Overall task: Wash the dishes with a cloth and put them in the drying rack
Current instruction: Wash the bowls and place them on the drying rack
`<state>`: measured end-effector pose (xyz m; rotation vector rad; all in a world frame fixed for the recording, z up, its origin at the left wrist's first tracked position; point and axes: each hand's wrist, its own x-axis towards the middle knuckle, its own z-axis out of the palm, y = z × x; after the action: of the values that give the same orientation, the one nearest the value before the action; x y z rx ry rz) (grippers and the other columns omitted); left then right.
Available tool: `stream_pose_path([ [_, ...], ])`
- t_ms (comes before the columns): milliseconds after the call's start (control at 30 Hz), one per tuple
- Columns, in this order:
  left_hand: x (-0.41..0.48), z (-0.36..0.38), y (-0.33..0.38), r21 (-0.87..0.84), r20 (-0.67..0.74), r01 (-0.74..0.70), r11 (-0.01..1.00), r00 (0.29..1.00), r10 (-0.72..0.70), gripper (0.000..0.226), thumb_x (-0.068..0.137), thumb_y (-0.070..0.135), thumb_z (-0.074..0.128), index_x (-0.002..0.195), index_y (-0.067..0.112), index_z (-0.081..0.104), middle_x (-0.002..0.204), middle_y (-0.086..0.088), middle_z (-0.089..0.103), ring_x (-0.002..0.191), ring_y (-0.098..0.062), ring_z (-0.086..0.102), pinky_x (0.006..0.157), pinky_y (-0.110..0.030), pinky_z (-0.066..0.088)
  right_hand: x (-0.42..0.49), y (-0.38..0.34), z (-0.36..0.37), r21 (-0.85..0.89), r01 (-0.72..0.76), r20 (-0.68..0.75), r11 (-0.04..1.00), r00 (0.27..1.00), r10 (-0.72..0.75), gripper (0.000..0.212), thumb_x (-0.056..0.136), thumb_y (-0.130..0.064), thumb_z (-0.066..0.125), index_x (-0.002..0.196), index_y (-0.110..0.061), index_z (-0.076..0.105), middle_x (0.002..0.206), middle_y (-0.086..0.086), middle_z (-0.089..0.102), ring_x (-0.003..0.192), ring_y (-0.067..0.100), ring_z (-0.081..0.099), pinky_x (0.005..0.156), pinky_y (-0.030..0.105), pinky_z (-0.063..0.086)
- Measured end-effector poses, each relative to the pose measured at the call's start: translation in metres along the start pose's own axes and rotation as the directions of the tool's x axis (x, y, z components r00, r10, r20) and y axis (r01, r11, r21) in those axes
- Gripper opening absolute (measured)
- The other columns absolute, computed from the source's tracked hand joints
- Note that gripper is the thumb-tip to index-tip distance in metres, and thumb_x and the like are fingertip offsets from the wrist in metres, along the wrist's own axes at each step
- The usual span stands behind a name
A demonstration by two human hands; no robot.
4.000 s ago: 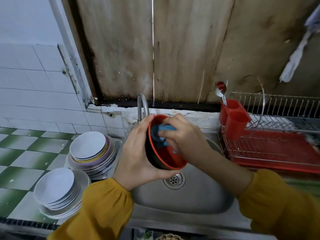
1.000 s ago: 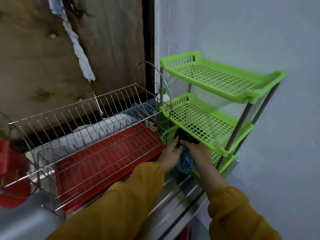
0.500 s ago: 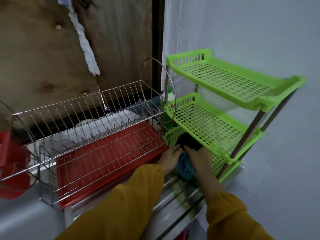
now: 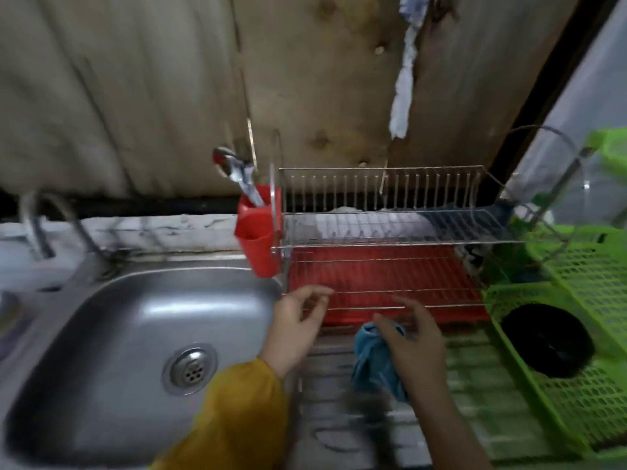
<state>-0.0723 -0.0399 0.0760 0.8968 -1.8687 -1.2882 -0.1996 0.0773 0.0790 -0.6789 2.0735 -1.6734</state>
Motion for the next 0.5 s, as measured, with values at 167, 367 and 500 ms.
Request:
stream_pose_path([
  [167,-0.027,-0.12,-0.029,0.063,-0.225,0.083,0.995,0.972,-0.067,0.032,0.094,0.005,0.058,0.085,0.034,0.066,0.086,0.014,0.071,0.081,-0.015,0.068,0.074,-0.024,0.055,-0.036,-0.025,0.112,-0.006,0.113,0.224,0.994,0.968,-0.109,0.032,0.079,-0.008,0.078,0.099,-0.027,0.062,0.09,0.0,0.063,0.079,0.006,0.06,0.059,0.006,0.043],
  [367,-0.055,-0.258,-0.06,0.258,-0.353,0.149,0.955,0.934,-0.05,0.018,0.095,0.011,0.059,0.094,0.027,0.067,0.092,0.009,0.069,0.084,-0.006,0.064,0.071,-0.017,0.049,-0.093,-0.056,0.25,0.015,0.222,0.44,0.975,0.874,-0.205,0.03,0.082,-0.011,0.075,0.105,-0.026,0.064,0.094,-0.002,0.059,0.077,0.002,0.057,0.061,0.008,0.042],
  [500,-0.066,-0.337,-0.084,0.409,-0.41,0.203,0.889,0.912,-0.019,0.016,0.094,0.013,0.059,0.105,0.016,0.07,0.095,0.001,0.069,0.085,-0.012,0.063,0.076,-0.021,0.048,-0.122,-0.067,0.33,-0.02,0.325,0.544,0.946,0.797,-0.262,0.032,0.08,-0.024,0.074,0.098,-0.044,0.057,0.095,-0.011,0.056,0.08,0.007,0.058,0.068,0.024,0.049],
])
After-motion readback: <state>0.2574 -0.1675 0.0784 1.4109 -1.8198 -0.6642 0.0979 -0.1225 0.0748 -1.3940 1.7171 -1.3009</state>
